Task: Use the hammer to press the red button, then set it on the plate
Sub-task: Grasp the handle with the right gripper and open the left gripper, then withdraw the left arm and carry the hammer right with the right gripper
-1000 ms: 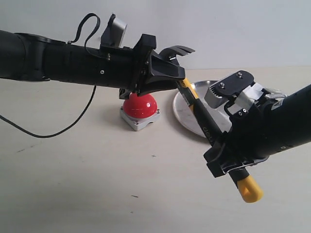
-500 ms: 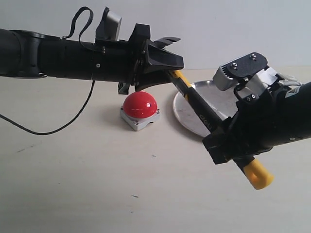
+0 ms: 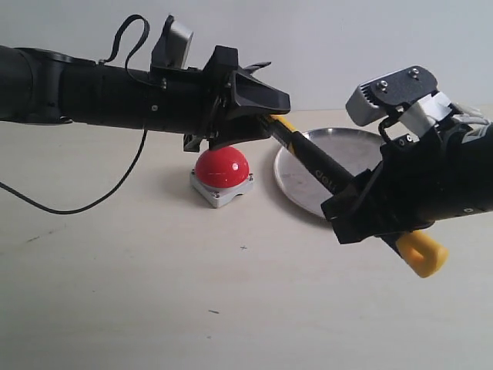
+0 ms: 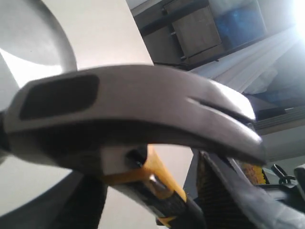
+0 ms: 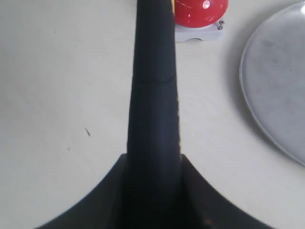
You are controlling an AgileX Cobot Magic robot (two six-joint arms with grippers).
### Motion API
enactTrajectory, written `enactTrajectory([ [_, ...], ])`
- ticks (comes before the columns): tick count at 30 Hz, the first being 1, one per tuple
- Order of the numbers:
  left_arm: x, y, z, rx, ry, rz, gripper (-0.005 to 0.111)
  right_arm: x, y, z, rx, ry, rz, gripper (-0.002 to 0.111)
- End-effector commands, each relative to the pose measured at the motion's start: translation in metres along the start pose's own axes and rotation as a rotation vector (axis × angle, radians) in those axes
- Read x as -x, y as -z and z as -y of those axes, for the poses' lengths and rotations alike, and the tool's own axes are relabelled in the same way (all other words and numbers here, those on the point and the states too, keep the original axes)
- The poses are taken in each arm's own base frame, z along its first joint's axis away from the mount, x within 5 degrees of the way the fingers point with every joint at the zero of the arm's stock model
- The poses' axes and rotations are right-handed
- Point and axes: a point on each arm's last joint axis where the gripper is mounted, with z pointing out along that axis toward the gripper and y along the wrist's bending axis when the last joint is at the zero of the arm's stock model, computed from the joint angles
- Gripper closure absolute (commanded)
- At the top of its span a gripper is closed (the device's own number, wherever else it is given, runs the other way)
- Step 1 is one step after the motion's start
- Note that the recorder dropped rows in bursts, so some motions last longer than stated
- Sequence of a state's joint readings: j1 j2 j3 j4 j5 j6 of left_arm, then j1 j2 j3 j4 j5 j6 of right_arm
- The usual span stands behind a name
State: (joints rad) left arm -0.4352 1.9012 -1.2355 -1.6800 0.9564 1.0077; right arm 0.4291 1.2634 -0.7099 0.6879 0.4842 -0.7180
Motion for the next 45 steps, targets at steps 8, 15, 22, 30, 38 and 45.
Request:
enactTrajectory([
  [8,-0.003,0.001,0.009,-0.04,-0.03,-0.045,0.052,0.013,0.016,0.001,-0.063,-0.066,0.148,0.108],
  [15,-0.004,0.006,0.011,-0.027,-0.049,-0.075,0.054,0.017,0.027,0.001,-0.089,-0.079,0.206,0.108],
  [22,-0.001,0.028,0.019,-0.049,-0.072,-0.107,0.068,0.017,0.031,0.005,-0.149,-0.112,0.216,0.108],
  [30,-0.027,0.086,0.032,0.102,-0.235,0.039,0.107,0.023,0.034,0.006,-0.159,-0.102,0.135,0.108],
  [38,-0.125,0.16,0.081,0.286,-0.488,0.36,0.107,0.034,0.013,0.035,-0.381,-0.173,-0.176,0.108],
  [45,-0.226,0.208,0.096,0.255,-0.671,0.617,0.107,0.049,0.001,0.043,-0.406,-0.212,0.199,0.108],
])
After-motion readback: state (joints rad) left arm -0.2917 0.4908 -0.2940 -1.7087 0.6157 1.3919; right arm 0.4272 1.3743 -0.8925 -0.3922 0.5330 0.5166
